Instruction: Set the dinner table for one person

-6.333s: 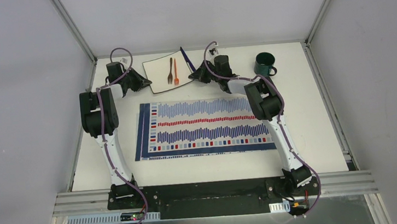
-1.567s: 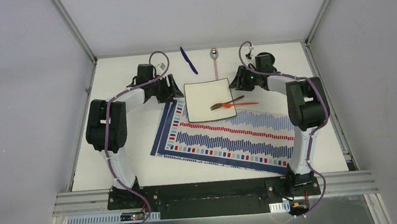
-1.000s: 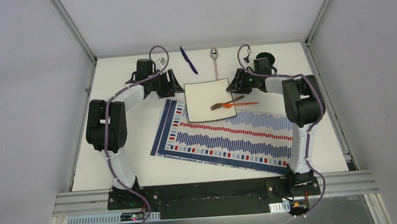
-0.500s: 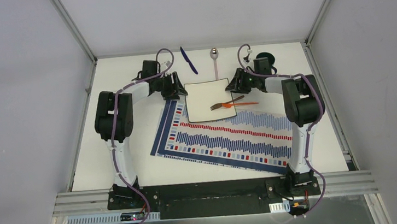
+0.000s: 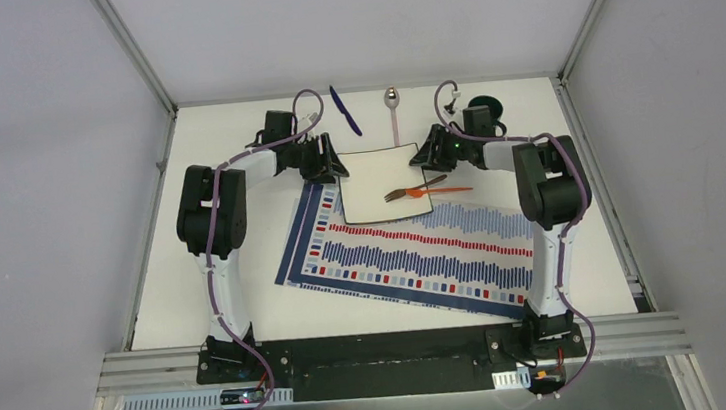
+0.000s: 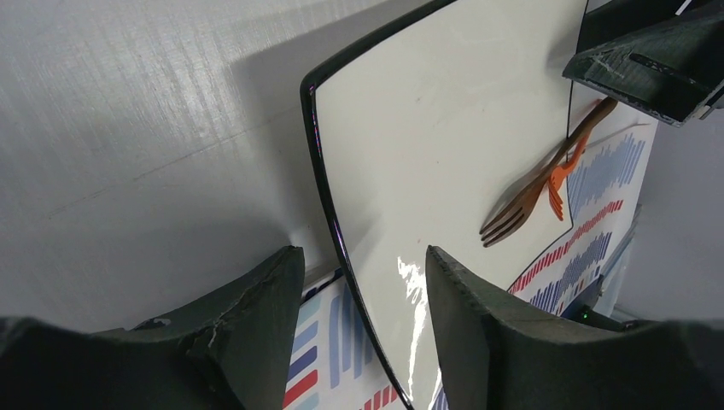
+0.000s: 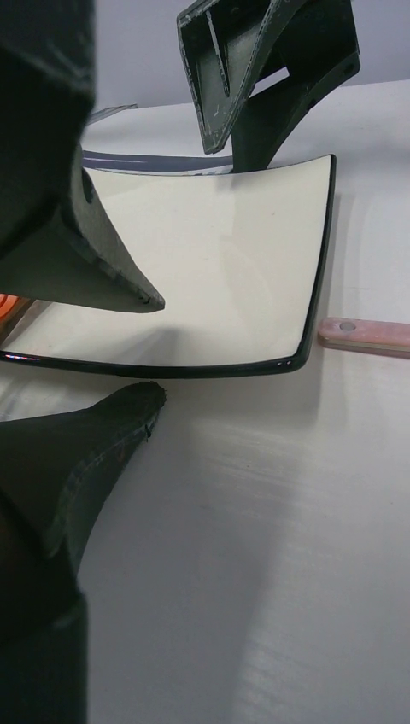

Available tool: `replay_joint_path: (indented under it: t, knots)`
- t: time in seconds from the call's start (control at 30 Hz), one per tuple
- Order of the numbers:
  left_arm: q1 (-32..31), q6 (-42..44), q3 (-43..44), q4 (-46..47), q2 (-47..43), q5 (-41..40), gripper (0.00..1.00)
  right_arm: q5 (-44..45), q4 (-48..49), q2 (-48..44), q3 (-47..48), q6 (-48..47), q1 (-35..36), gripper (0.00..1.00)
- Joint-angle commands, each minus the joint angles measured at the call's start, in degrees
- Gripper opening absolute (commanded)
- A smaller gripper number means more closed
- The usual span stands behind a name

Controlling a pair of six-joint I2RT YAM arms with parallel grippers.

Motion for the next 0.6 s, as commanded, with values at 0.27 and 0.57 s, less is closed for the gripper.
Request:
replay_joint_path:
  t: [0.27,0.57]
  knots:
    - [-0.9,-1.2,0.8,2.9,0.7,3.0,0.50,-2.4,2.6,1.0,0.5,0.7,2.1,0.46]
    - [-1.8,-2.0,-0.2,3.9,0.3,3.3,0.44,-2.9,2.0,1.0,0.1,0.7,3.4,0.34]
